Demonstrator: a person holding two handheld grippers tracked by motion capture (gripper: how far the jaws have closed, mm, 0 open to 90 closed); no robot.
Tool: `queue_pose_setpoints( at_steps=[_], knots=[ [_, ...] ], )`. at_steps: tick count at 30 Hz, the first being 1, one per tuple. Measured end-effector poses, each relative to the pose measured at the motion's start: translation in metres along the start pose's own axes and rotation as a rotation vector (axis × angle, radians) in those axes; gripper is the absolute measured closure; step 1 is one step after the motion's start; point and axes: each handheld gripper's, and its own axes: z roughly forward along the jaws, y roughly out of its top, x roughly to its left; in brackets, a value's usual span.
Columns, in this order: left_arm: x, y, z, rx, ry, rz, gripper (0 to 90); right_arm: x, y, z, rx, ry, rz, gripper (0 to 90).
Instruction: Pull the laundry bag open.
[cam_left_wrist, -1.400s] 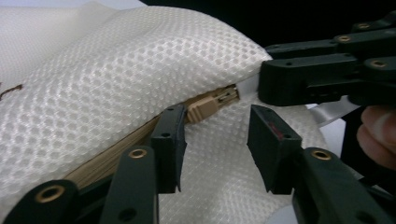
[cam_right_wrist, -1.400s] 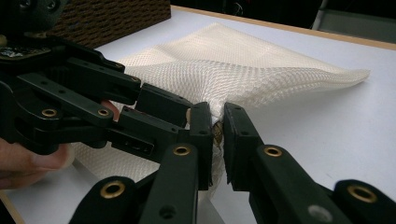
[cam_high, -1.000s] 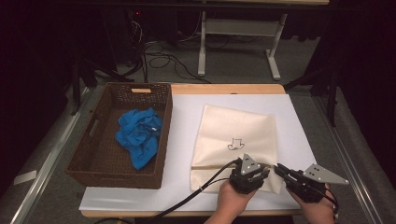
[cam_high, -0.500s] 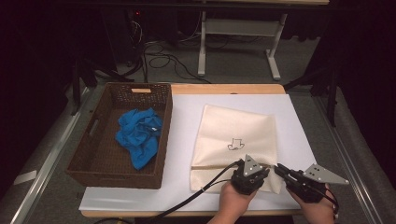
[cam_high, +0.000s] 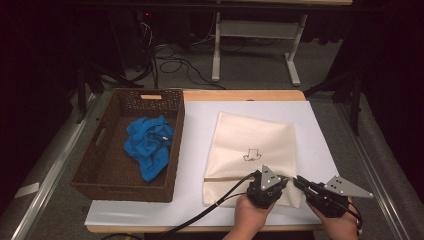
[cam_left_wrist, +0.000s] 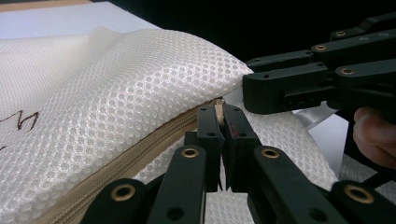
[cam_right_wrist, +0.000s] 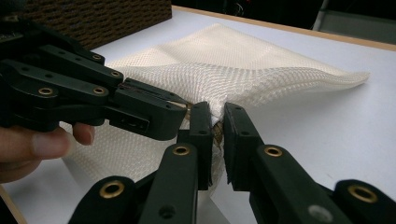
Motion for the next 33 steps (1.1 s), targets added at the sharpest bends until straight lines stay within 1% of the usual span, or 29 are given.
queue_pose_setpoints(
  at_steps=[5,9,12,14,18,21,26,27,29,32,33],
  knots=[
    [-0.0005,0.0004,0.0,0.001,-0.003,-0.001,86.9,-0.0002,-0.0002,-0.0003,0.001,0.003,0.009,83.3],
    [-0.0015,-0.0003,-0.001,0.003,-0.004,0.005,86.9,-0.0008,-0.0007,0.0003,0.002,0.012,0.019,81.8],
    [-0.0025,-0.0009,-0.0015,0.003,-0.006,0.012,86.9,-0.0012,-0.0012,0.0008,0.004,0.011,0.023,80.3],
    [-0.0029,-0.0013,-0.0014,0.005,-0.009,0.014,86.9,-0.0009,-0.0014,0.001,0.008,0.01,0.034,79.7],
    [-0.0034,-0.0021,-0.0014,0.008,-0.009,0.021,86.9,-0.0011,-0.0016,0.0018,0.009,0.008,0.028,79.6],
    [-0.0033,-0.0031,-0.0008,0.009,-0.01,0.018,86.9,-0.0009,-0.0017,0.0021,0.015,0.005,0.027,80.3],
    [-0.0032,-0.0037,-0.0008,0.01,-0.006,0.019,87.0,0.0004,-0.0008,0.0024,0.019,-0.001,0.01,82.5],
    [-0.0031,-0.0039,-0.0009,0.01,-0.004,0.019,86.9,0.0011,-0.0008,0.0021,0.023,-0.002,0.013,83.0],
    [-0.0029,-0.0043,-0.0008,0.013,0.004,0.022,86.9,0.0017,-0.0004,0.0023,0.023,-0.003,0.004,83.4],
    [-0.0008,-0.005,-0.0009,0.017,0.011,0.008,86.9,0.0026,-0.0001,0.0026,0.025,-0.004,0.004,83.6],
    [-0.0002,-0.0051,-0.0016,0.018,0.007,0.003,86.9,0.0026,0.0001,0.0025,0.025,-0.003,0.004,83.7]
  ],
)
